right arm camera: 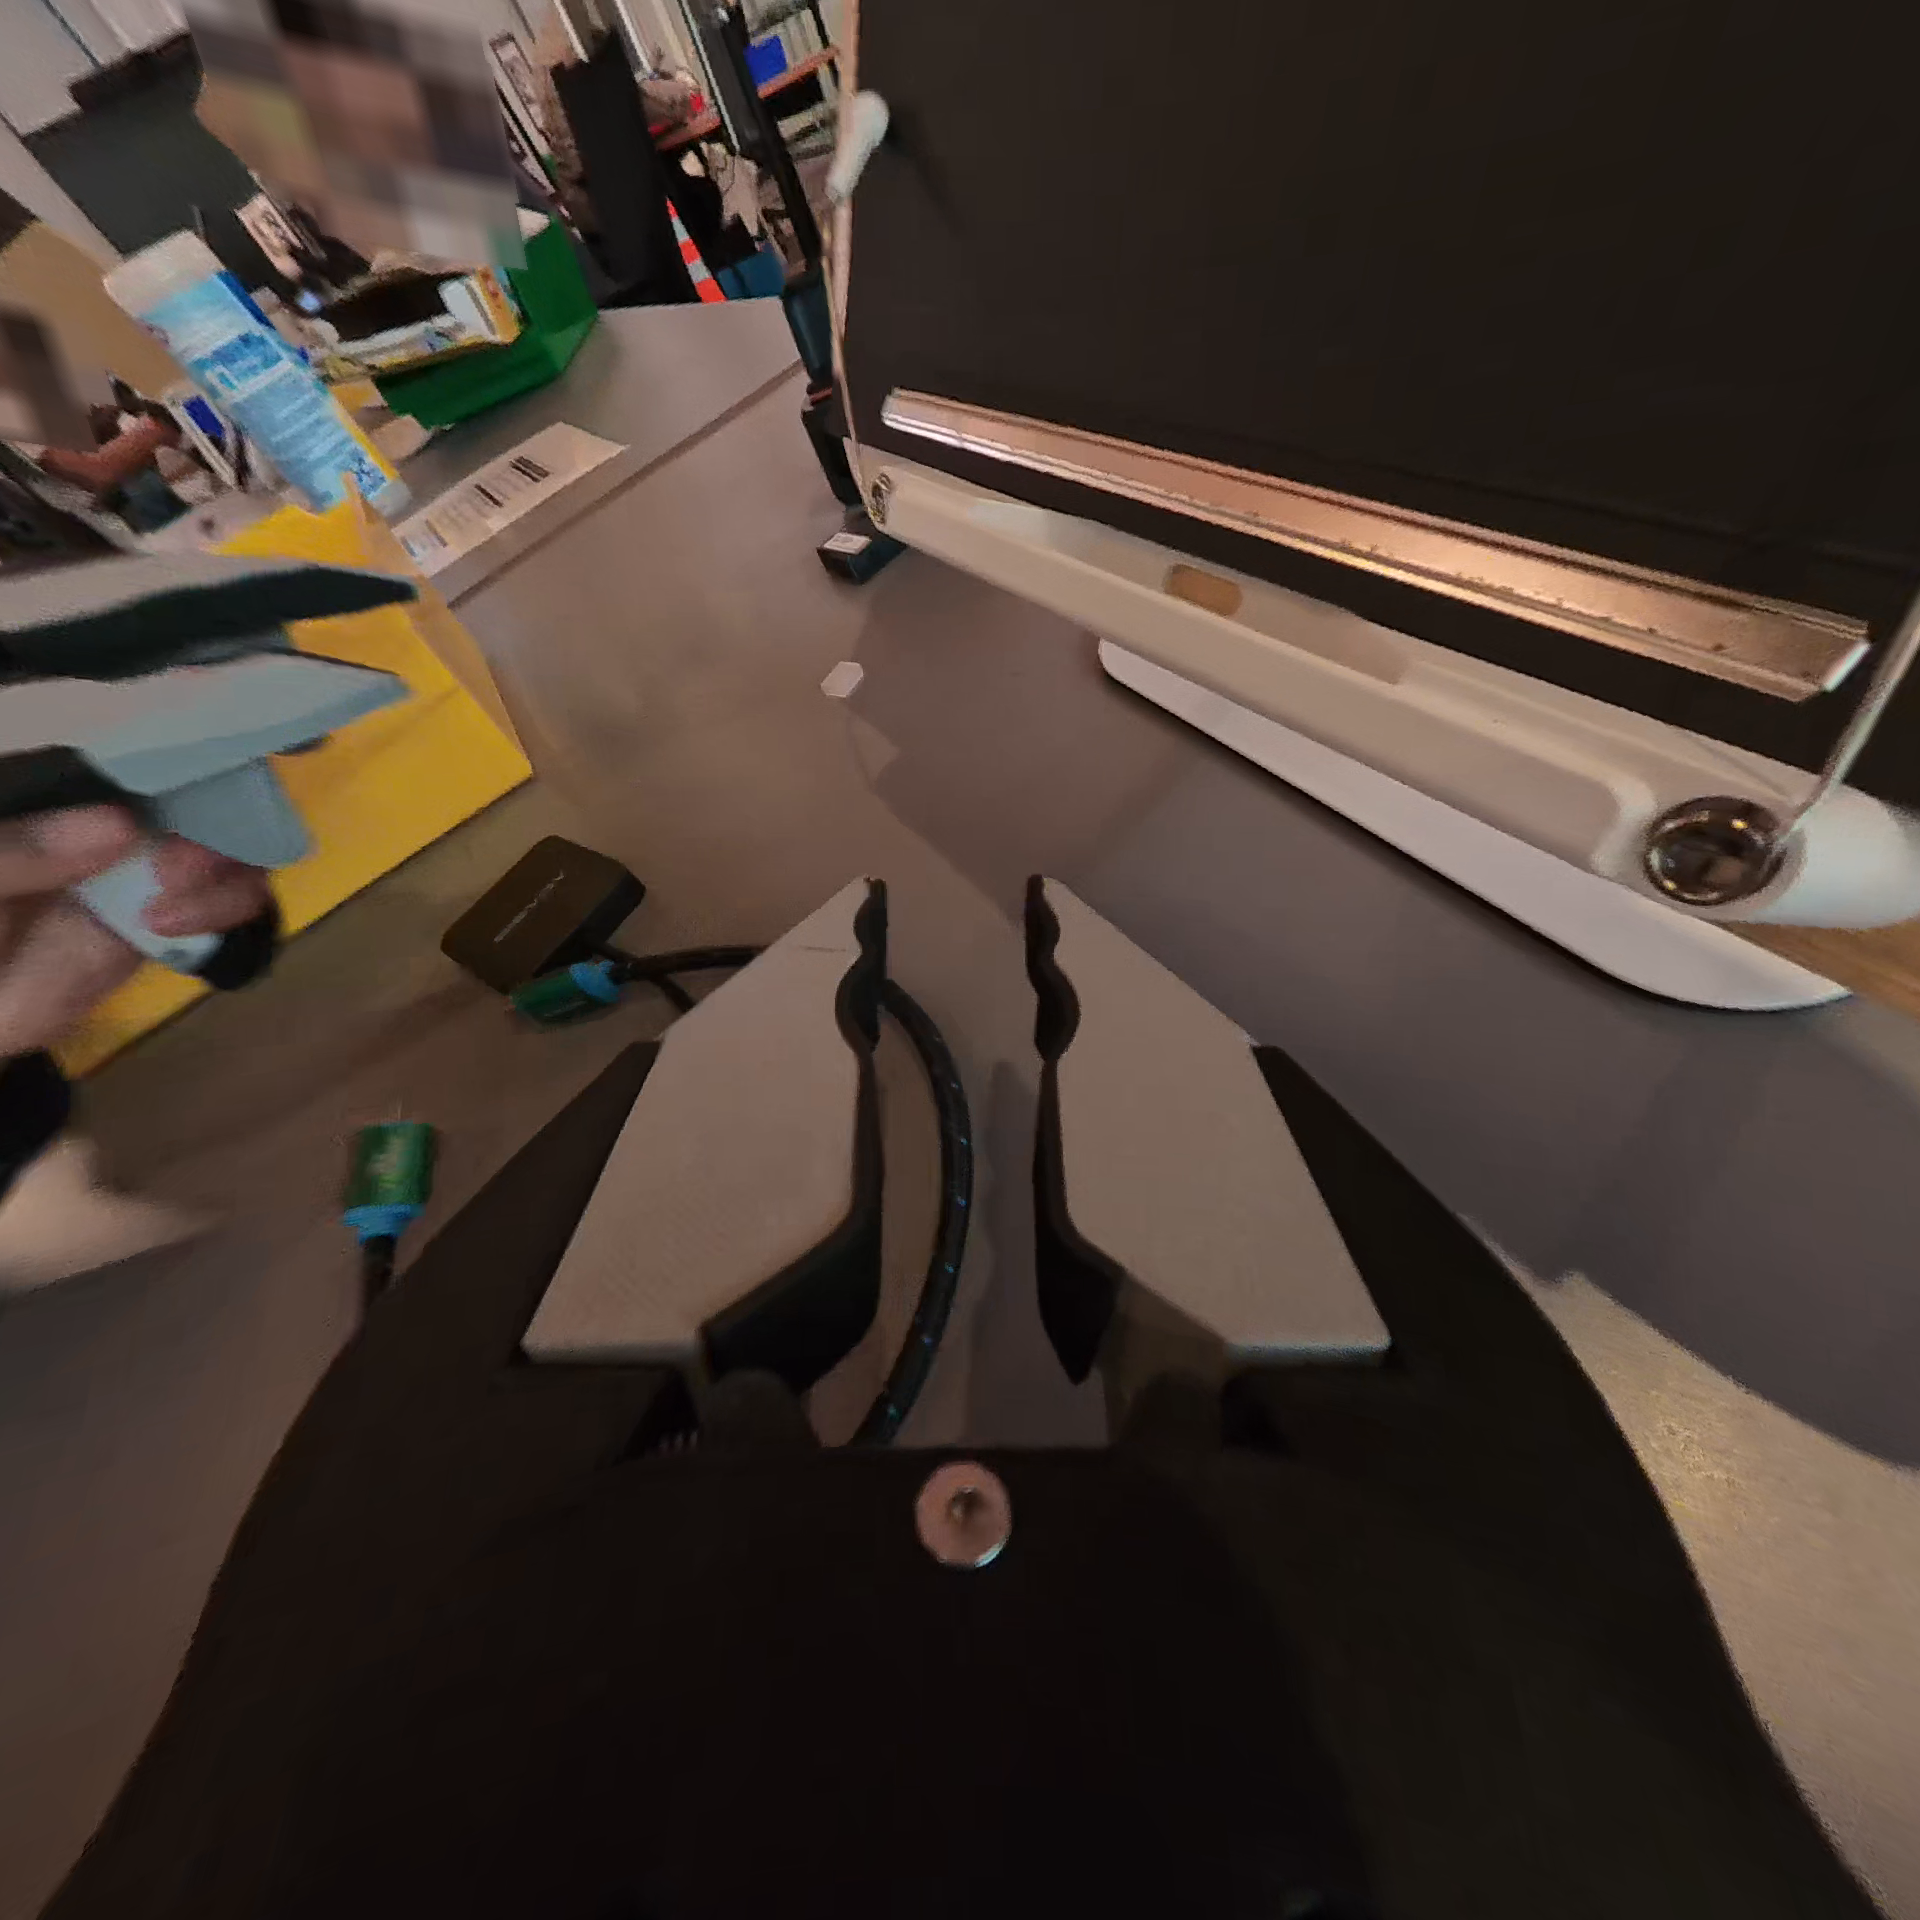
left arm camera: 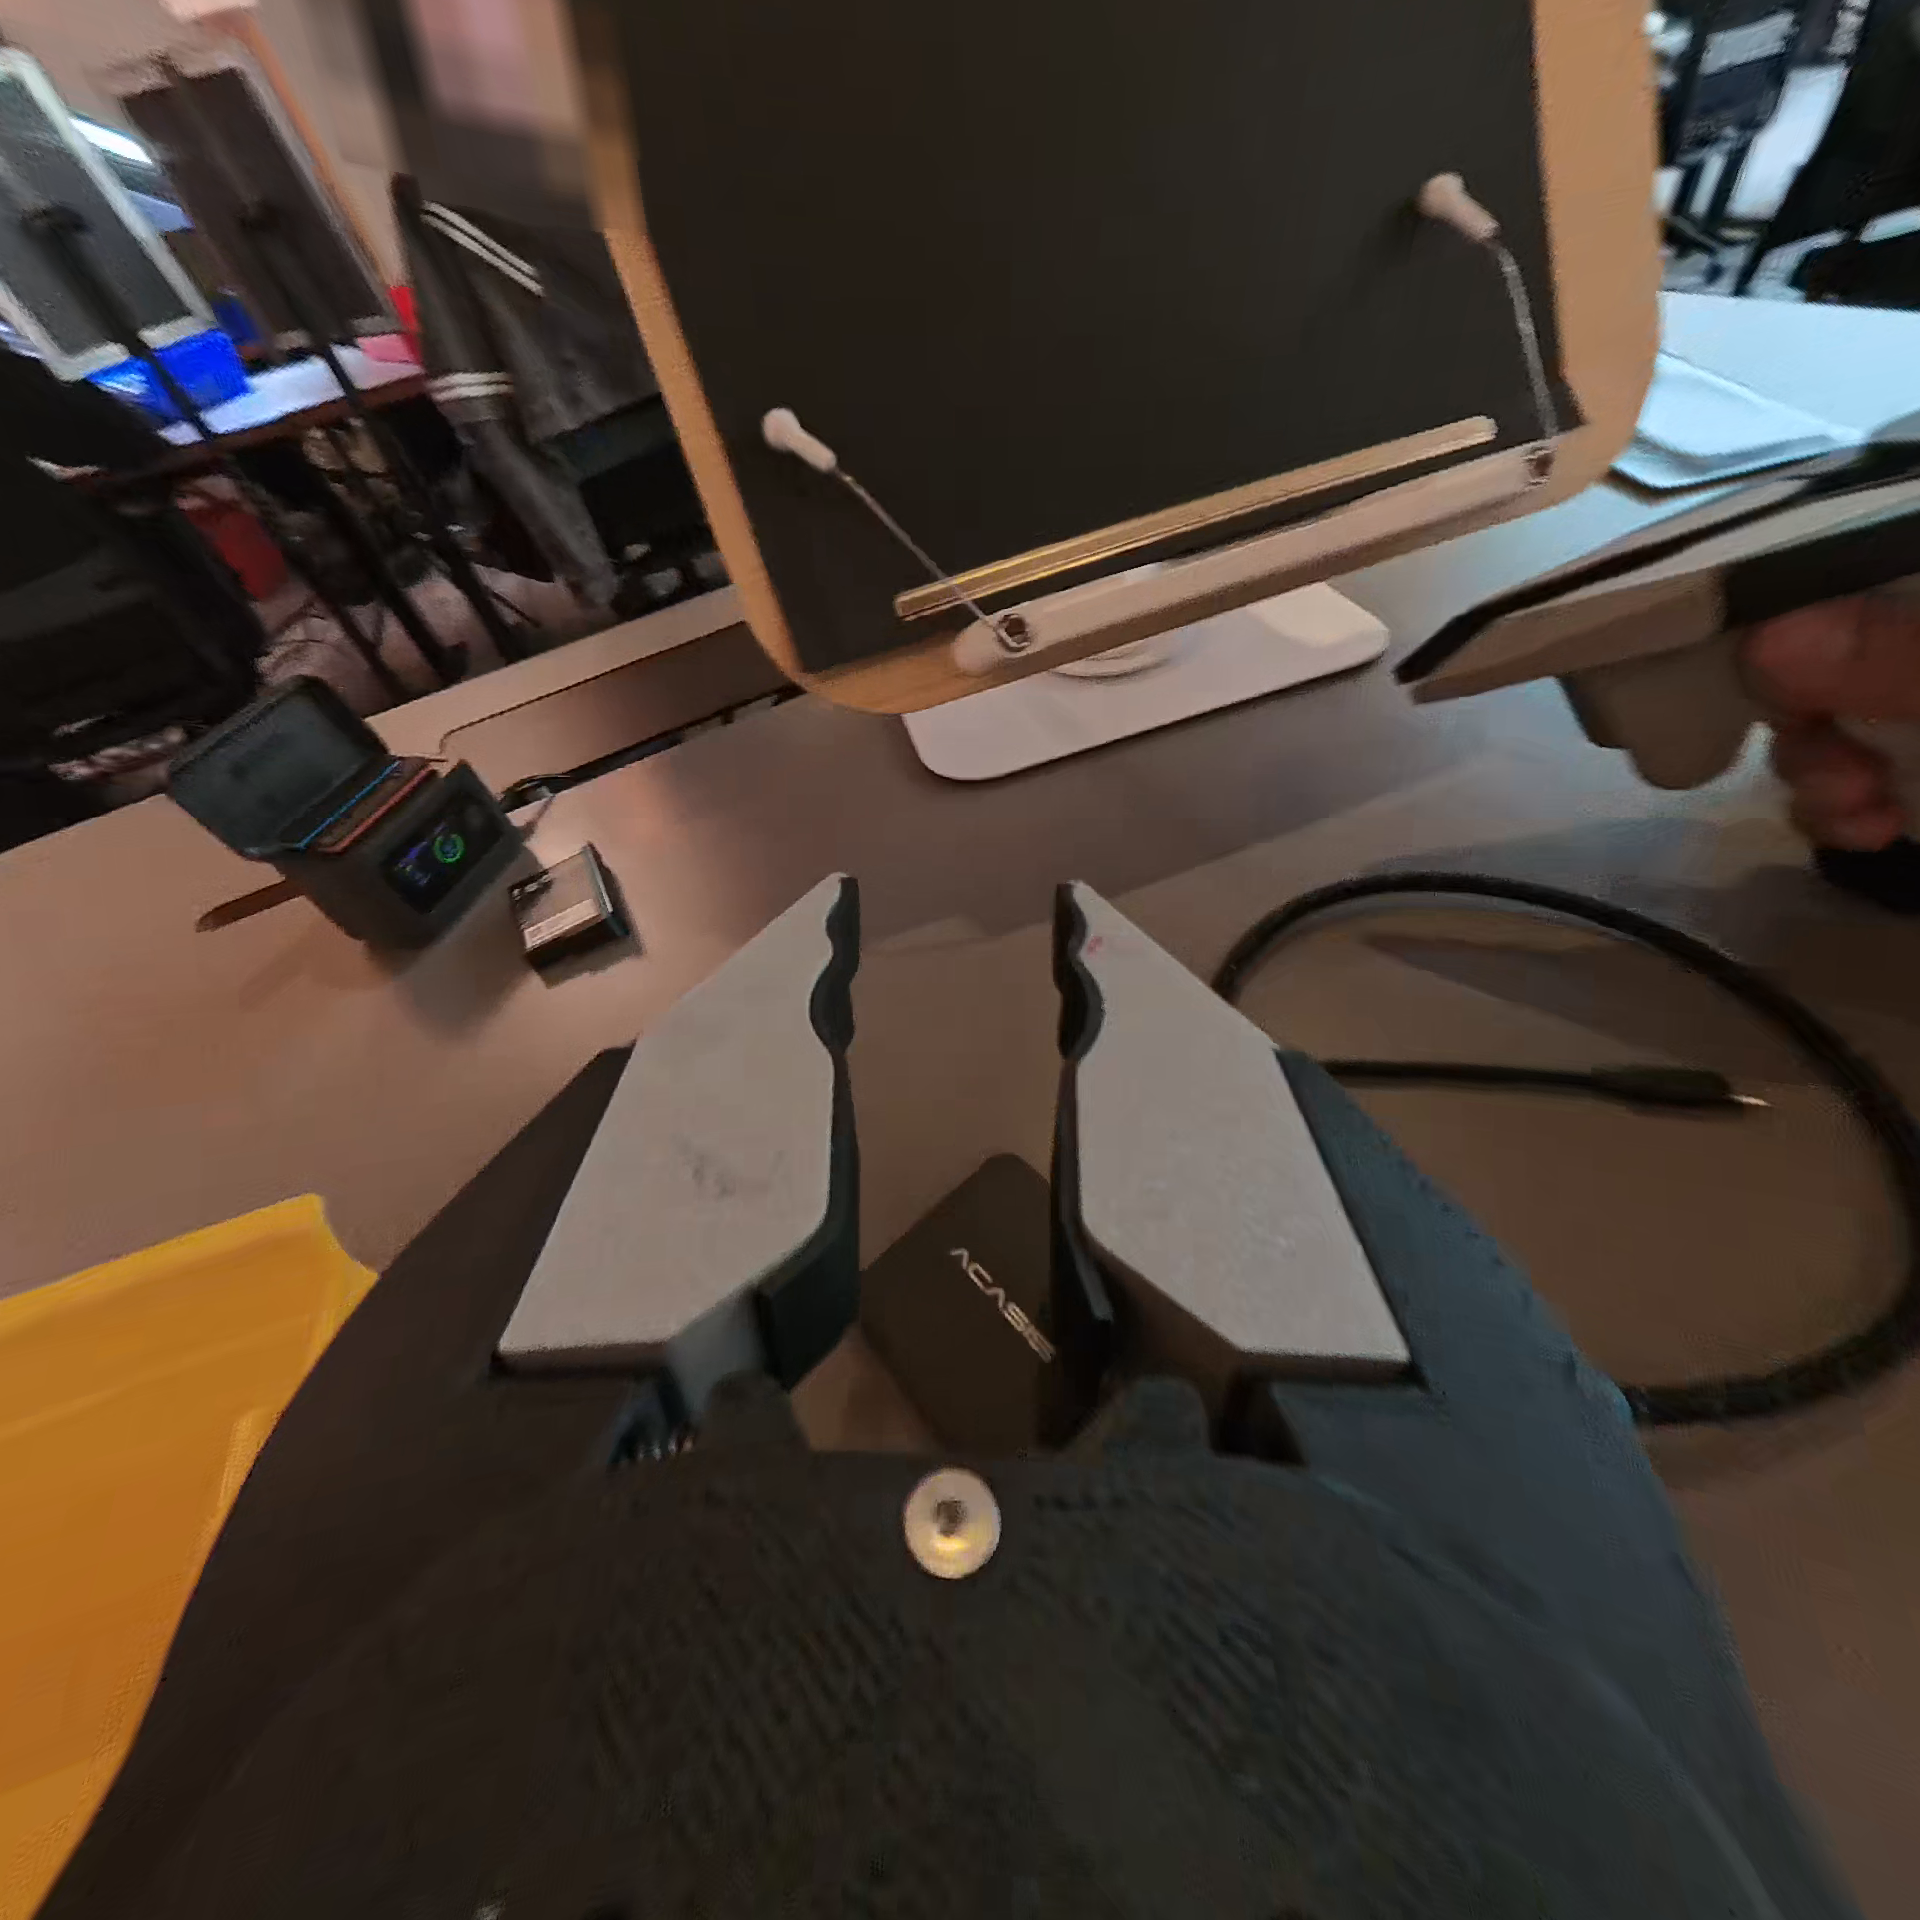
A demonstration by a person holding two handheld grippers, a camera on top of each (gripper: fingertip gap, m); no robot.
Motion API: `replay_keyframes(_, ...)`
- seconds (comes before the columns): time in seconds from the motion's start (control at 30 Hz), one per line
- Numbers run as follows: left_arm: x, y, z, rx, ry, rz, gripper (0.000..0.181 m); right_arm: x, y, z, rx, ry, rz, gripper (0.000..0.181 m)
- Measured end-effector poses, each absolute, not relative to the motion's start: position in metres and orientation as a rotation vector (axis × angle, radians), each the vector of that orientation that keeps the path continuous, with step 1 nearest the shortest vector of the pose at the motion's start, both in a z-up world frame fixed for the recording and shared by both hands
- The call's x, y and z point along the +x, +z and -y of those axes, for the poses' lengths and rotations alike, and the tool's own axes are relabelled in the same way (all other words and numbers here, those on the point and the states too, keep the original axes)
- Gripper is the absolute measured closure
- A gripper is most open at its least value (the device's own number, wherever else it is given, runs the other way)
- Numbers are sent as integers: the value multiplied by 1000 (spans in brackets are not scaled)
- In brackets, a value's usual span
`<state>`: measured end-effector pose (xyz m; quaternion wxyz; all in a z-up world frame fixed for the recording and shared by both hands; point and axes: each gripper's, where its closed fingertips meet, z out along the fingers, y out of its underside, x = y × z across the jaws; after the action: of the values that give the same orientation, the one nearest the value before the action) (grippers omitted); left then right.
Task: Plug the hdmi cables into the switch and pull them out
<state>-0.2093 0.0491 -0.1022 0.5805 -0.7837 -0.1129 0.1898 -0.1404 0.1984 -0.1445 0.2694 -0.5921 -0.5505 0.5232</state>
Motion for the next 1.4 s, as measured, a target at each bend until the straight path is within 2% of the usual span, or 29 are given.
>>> replay_keyframes(0.23,-226,-134,-68,-1816,645,214,151,-143,-141,-170,-1476,1490,1602,141)
replay_keyframes(0.37,-230,-129,-65,-1777,601,198,157,-148,-146,-149,-1409,1461,1696,133)
replay_keyframes(0.67,-230,-129,-71,-1769,513,212,156,-153,-167,-126,-1357,1266,1855,130)
replay_keyframes(0.83,-233,-125,-70,-1723,385,297,145,-151,-166,-124,-1357,1268,1837,124)
replay_keyframes(1.2,-228,-134,-84,-1788,289,242,137,-153,-168,-118,-1344,1281,1884,122)
replay_keyframes(1.4,-215,-132,-87,-1787,377,129,135,-151,-167,-115,-1308,1260,1883,121)
